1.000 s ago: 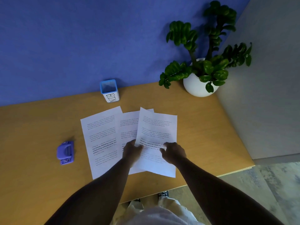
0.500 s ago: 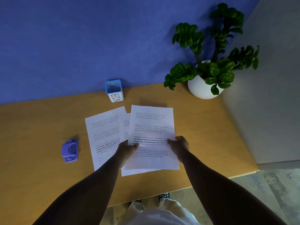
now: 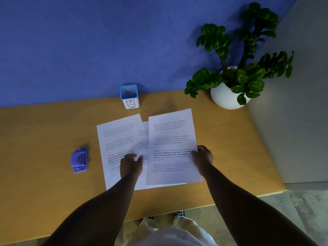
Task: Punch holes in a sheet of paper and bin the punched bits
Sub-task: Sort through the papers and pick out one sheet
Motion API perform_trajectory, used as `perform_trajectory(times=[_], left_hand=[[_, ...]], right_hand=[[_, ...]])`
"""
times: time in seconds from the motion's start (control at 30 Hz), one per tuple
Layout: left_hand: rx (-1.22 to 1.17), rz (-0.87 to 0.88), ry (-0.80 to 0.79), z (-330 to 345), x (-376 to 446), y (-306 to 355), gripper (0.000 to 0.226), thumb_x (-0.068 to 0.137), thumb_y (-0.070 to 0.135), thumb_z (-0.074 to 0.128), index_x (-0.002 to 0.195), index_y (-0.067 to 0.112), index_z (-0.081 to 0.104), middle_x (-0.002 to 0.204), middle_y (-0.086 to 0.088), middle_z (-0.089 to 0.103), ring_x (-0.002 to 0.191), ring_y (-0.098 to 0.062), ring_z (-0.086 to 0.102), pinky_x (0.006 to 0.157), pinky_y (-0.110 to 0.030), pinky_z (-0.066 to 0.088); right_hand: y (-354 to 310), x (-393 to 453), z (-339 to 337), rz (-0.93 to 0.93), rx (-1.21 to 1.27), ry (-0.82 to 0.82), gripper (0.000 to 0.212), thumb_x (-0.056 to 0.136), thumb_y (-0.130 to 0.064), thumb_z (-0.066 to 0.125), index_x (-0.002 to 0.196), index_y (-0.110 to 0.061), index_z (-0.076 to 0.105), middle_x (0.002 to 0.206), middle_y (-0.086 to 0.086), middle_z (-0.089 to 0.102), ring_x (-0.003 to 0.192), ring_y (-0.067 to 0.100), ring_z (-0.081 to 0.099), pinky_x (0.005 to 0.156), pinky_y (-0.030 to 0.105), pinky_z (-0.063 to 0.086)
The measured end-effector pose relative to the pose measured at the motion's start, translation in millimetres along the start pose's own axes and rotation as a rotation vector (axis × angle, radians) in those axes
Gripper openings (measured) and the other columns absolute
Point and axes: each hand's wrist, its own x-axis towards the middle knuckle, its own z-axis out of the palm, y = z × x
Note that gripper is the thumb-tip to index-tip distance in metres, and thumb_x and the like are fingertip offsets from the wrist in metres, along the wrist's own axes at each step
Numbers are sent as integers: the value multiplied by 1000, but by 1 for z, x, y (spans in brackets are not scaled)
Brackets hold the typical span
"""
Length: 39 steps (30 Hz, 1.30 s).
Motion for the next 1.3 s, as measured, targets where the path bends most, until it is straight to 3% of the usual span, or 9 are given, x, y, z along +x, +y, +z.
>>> perform_trajectory(times=[0.23, 0.53, 0.63, 0.73, 0.83, 0.9, 1.03, 1.2, 1.3], left_hand=[[203, 80, 95, 19, 1, 0, 81, 66, 43, 88, 127, 10, 47, 129, -15, 47, 118, -33, 45, 91, -49, 50], [172, 14, 63, 28, 7, 6, 90, 62, 29, 93, 131, 4, 41, 134, -21, 38, 121, -36, 42, 100, -44, 44], [127, 16, 17, 26, 14, 6, 93, 58, 25, 95, 129, 2, 40, 133, -21, 43, 121, -37, 46, 101, -45, 45], [83, 10, -26, 24, 22, 4, 82, 58, 25, 94, 122, 7, 46, 122, -14, 60, 116, -37, 54, 95, -45, 49], [90, 22, -76, 20, 28, -3, 48, 75, 36, 77, 116, 14, 63, 110, -7, 72, 104, -33, 63, 87, -40, 54], [51, 61, -121, 15, 27, -5, 31, 87, 34, 61, 110, 14, 67, 103, -7, 73, 93, -29, 66, 80, -36, 55], [-64, 109, -168, 4, 25, -8, 22, 93, 23, 52, 110, 15, 64, 96, -4, 70, 83, -23, 63, 62, -27, 44], [-233, 134, -299, -10, 26, -8, 23, 98, 20, 54, 117, 19, 66, 106, 2, 71, 95, -19, 67, 73, -28, 53], [-292, 154, -352, -16, 25, -7, 20, 97, 29, 58, 112, 23, 70, 106, 5, 73, 95, -17, 69, 78, -33, 57]], right_hand=[[2, 4, -2, 9, -7, 22, 20, 84, -12, 53, 96, -18, 68, 86, 1, 66, 69, 20, 55, 51, 19, 35], [9, 3, -6, 1, -28, 32, 17, 86, -13, 54, 96, -17, 67, 85, 2, 64, 71, 21, 55, 52, 20, 35], [7, 3, -6, -9, -33, 27, 16, 86, -14, 54, 95, -18, 67, 85, 1, 63, 69, 19, 53, 51, 19, 35], [6, 3, -5, -15, -20, 18, 15, 86, -14, 55, 95, -18, 66, 83, 0, 63, 66, 15, 52, 51, 19, 35], [3, 3, -5, -21, -6, 8, 14, 86, -15, 55, 94, -19, 66, 84, -1, 63, 64, 9, 51, 51, 19, 36], [2, 3, -5, -26, -13, -3, 15, 86, -16, 55, 96, -20, 66, 83, -1, 64, 65, 12, 53, 51, 20, 37], [0, 4, -3, -34, 23, -75, 16, 86, -18, 60, 101, -18, 67, 87, 0, 66, 80, 22, 61, 62, 26, 46], [-6, 1, 2, -24, 88, -158, 13, 89, -15, 63, 101, -16, 65, 80, -6, 61, 69, 13, 56, 54, 21, 43], [-8, 1, 5, -13, 97, -180, 14, 89, -16, 63, 103, -16, 66, 89, -1, 66, 77, 17, 60, 59, 23, 46]])
